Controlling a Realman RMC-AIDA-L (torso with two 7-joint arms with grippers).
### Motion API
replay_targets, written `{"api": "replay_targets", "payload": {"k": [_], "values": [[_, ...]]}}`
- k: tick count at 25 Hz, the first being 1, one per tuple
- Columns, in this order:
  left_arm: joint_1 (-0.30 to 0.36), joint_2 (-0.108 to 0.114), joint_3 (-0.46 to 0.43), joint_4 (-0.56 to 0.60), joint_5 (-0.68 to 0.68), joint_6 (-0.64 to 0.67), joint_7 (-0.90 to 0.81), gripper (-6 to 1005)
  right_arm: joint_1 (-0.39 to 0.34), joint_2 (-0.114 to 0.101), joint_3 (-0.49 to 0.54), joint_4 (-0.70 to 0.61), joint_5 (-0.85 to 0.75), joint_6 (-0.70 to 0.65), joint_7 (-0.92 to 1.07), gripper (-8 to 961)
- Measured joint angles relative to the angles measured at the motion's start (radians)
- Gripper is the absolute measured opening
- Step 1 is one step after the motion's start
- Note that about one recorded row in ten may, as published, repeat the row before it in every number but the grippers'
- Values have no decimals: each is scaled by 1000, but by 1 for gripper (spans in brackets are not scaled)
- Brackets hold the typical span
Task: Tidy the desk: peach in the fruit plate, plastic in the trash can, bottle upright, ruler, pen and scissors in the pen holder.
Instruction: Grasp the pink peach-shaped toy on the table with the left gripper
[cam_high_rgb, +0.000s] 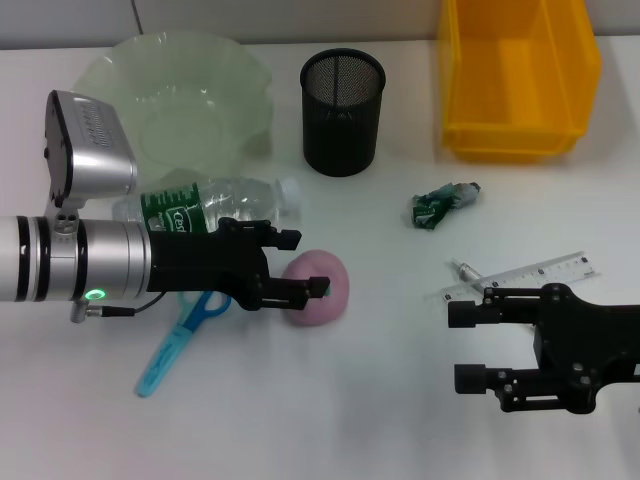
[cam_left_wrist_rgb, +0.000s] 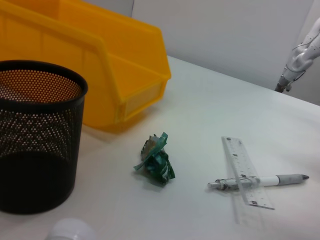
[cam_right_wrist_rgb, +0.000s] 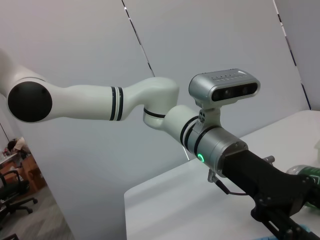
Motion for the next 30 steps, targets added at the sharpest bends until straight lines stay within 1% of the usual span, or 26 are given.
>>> {"api": "replay_targets", "payload": {"k": [26, 30], "values": [[1, 1, 4, -21, 2, -13, 0, 705, 0, 1, 0, 10, 3, 0, -3, 695], [0, 1, 4, -20, 2, -17, -1, 522, 1, 1, 1, 10, 3, 0, -3, 695]]}}
